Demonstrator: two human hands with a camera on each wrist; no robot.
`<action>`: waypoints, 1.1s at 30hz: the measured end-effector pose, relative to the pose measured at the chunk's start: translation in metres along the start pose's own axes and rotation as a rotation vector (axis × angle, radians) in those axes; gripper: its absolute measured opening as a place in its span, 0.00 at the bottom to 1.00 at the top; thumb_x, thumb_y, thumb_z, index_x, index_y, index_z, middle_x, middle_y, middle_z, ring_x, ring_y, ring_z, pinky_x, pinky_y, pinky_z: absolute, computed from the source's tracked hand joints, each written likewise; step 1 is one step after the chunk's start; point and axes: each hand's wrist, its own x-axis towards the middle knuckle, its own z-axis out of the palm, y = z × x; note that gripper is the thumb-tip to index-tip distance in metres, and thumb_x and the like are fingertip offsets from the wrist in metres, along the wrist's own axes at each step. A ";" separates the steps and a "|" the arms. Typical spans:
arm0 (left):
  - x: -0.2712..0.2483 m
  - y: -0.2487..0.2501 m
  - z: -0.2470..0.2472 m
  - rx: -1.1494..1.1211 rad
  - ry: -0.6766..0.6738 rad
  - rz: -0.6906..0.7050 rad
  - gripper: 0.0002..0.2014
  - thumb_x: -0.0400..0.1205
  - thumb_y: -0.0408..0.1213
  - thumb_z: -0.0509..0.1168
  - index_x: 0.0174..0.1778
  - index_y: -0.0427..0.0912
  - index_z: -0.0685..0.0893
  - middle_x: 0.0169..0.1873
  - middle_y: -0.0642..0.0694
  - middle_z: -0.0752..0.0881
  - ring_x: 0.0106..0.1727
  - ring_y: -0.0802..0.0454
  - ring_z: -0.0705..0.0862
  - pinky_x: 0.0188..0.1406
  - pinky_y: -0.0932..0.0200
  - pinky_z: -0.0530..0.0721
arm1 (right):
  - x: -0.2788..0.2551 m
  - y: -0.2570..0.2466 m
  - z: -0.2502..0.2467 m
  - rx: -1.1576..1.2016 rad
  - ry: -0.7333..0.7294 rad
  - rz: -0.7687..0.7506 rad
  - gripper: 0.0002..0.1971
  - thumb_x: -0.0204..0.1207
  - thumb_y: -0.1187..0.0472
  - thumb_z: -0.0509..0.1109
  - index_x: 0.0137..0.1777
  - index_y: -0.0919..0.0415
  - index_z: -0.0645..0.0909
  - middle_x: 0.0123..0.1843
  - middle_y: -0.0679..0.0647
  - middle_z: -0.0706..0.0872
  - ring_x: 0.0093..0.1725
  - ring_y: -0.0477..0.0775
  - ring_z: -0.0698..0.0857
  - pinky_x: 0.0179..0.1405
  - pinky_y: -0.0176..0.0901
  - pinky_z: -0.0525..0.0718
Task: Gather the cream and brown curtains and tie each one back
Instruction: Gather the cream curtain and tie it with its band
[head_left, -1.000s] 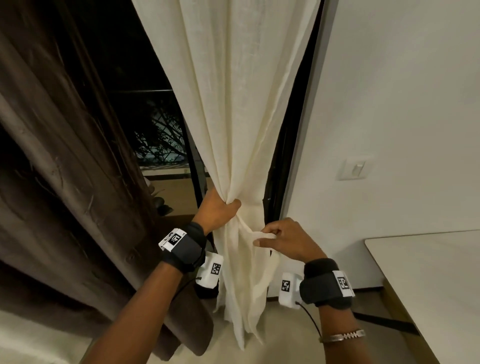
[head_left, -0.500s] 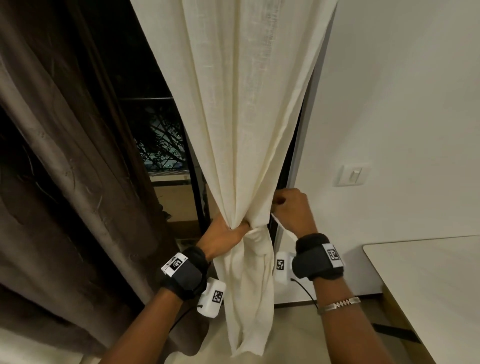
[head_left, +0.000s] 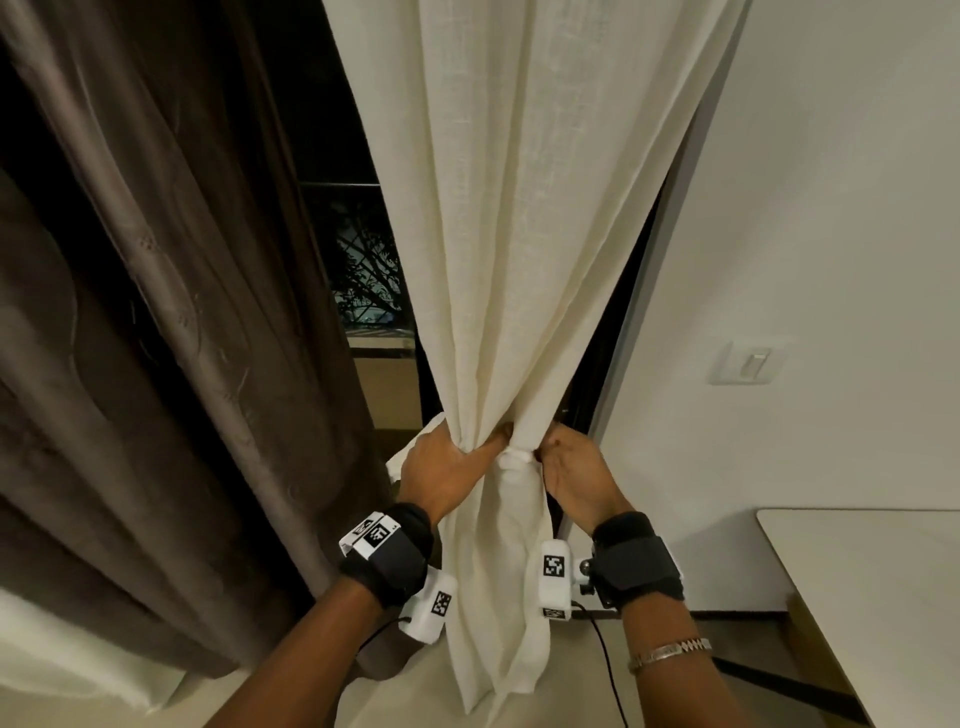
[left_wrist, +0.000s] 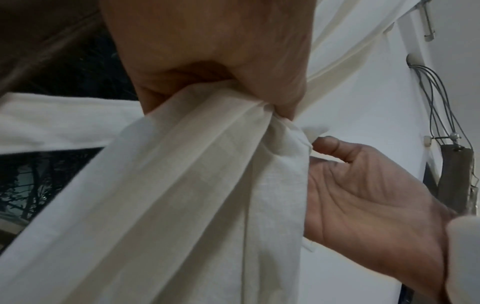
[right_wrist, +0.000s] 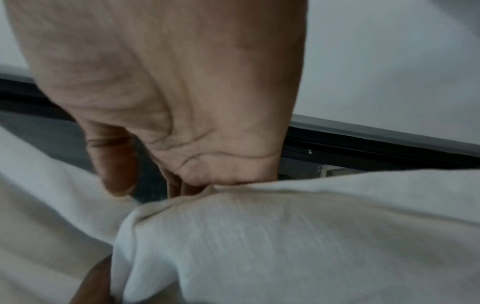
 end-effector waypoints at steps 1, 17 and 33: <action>0.001 0.001 0.001 0.011 0.034 -0.012 0.35 0.71 0.77 0.69 0.69 0.60 0.84 0.60 0.55 0.91 0.61 0.49 0.91 0.63 0.42 0.91 | -0.003 0.002 -0.004 0.077 -0.042 0.008 0.19 0.84 0.69 0.60 0.67 0.66 0.88 0.64 0.64 0.92 0.69 0.68 0.86 0.77 0.59 0.81; -0.004 0.004 0.006 0.369 -0.118 0.033 0.38 0.77 0.85 0.46 0.64 0.60 0.81 0.52 0.53 0.90 0.52 0.48 0.91 0.58 0.44 0.90 | 0.006 0.056 0.021 -0.668 0.372 -0.291 0.03 0.86 0.64 0.75 0.55 0.55 0.87 0.46 0.40 0.90 0.45 0.33 0.89 0.43 0.23 0.83; -0.060 0.009 -0.016 0.080 -0.348 0.380 0.10 0.91 0.48 0.66 0.63 0.56 0.71 0.49 0.52 0.94 0.46 0.61 0.95 0.45 0.64 0.90 | 0.008 0.043 0.032 -0.498 0.315 -0.240 0.12 0.85 0.44 0.69 0.55 0.51 0.85 0.45 0.49 0.90 0.48 0.54 0.91 0.50 0.47 0.88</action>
